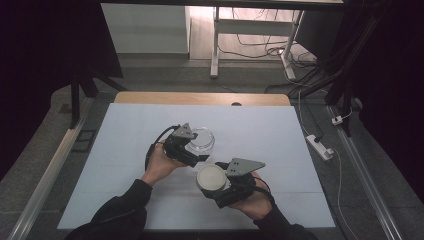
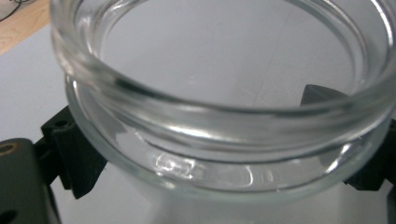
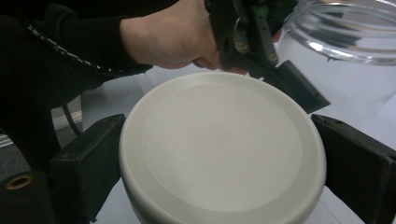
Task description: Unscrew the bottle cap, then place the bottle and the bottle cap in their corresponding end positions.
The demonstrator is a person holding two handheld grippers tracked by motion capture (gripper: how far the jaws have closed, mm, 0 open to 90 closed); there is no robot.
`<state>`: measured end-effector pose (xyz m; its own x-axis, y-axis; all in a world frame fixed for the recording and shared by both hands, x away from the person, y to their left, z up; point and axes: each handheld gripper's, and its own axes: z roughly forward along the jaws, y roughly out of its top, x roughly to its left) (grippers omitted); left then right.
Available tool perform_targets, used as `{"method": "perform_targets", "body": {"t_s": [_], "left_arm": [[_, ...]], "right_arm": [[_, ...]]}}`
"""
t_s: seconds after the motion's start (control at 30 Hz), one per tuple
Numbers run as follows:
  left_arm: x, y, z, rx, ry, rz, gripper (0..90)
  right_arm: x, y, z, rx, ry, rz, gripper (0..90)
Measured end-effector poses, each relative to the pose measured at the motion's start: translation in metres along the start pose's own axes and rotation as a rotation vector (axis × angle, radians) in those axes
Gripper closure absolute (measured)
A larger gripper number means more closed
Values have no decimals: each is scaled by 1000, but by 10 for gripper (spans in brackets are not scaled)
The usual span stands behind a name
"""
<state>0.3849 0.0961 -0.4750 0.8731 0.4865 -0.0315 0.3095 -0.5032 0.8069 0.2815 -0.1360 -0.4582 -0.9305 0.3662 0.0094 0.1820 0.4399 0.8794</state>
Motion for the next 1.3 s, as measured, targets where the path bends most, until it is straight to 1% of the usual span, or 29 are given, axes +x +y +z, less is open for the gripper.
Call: {"method": "perform_targets", "body": {"t_s": [0.23, 0.43, 0.63, 0.7, 0.83, 1.03, 1.27, 1.3], "left_arm": [[5, 4, 9, 1, 3, -3, 76], [7, 6, 12, -1, 6, -2, 76], [10, 7, 15, -2, 18, 3, 76], [11, 7, 15, -8, 24, -5, 76], [14, 7, 18, -10, 28, -10, 76], [18, 7, 25, -7, 37, -15, 76], [23, 5, 34, -5, 45, -19, 76], [24, 5, 35, -5, 48, -24, 76]], "right_arm": [[3, -6, 7, 6, -9, -11, 69], [4, -11, 13, 22, -9, -18, 69], [4, -14, 18, 30, -9, -28, 69], [4, -16, 19, 34, -9, -27, 69], [4, -18, 22, 39, -11, -31, 69], [1, -22, 28, 43, -11, -20, 69], [-4, -30, 38, 58, -13, -25, 68], [-4, -31, 40, 61, -13, -24, 69]]}}
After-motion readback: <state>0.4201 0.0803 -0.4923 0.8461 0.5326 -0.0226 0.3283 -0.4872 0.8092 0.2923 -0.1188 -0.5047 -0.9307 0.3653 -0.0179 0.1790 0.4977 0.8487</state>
